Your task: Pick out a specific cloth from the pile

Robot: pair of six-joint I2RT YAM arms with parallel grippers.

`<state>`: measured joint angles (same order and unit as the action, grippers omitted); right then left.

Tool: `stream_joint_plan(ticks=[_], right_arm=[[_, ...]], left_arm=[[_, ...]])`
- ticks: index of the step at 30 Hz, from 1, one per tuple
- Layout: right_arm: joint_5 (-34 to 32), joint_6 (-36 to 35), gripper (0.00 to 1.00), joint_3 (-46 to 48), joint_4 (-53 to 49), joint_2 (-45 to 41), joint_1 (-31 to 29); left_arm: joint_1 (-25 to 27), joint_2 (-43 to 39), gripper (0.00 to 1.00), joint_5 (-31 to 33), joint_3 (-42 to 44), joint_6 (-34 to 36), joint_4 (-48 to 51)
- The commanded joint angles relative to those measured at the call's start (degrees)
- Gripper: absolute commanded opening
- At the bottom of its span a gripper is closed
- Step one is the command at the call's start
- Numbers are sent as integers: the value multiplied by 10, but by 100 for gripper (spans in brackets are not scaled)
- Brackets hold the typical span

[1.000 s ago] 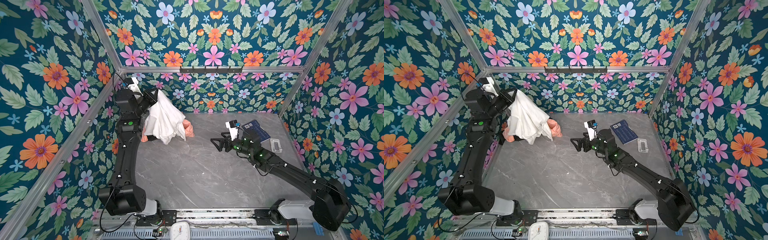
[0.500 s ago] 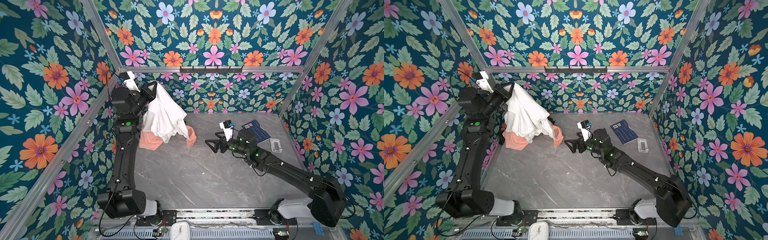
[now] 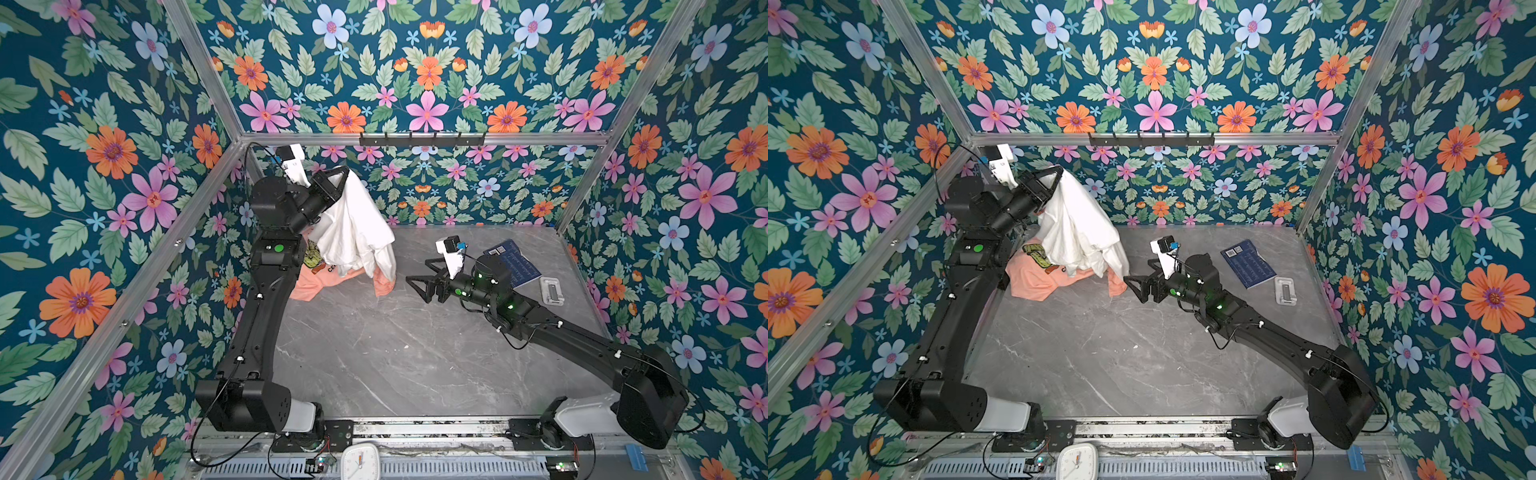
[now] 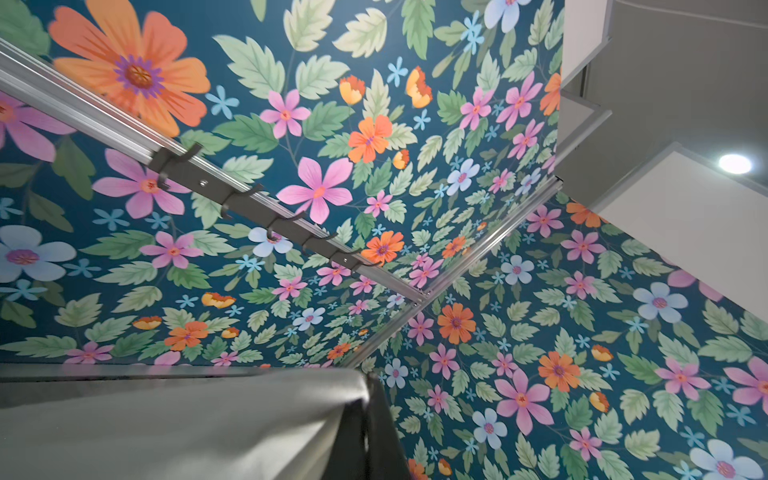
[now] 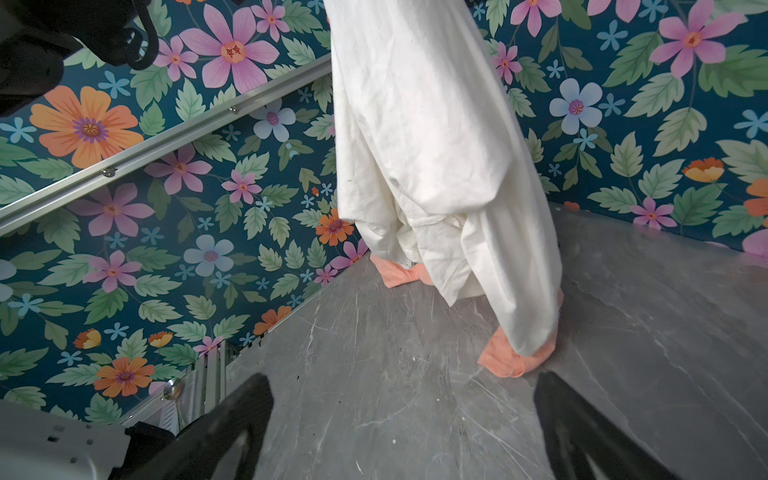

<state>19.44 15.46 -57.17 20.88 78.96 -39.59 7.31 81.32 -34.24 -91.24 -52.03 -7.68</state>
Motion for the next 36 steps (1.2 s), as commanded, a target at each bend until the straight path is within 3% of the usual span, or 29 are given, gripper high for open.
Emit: stream_joint_plan(ticks=[1,9,13,21,36], right_arm=[[-1,-29,99,-10,11,-5,0],[-35,-77,99,-40,-23,-20,0],[-80,-73,99,-52,-49,-27,0],[-104,-65,99,-48,-50,-30,0],[-202,-58,99,-63,-53,3,0]], left_arm=[[22,2,0,-3,-8,19,-30],[97,14,0,5,-10,38,-22],[132,20,0,15,-6,49,-19],[188,31,0,35,4,57,-25],[249,53,0,42,-13,59,-43]])
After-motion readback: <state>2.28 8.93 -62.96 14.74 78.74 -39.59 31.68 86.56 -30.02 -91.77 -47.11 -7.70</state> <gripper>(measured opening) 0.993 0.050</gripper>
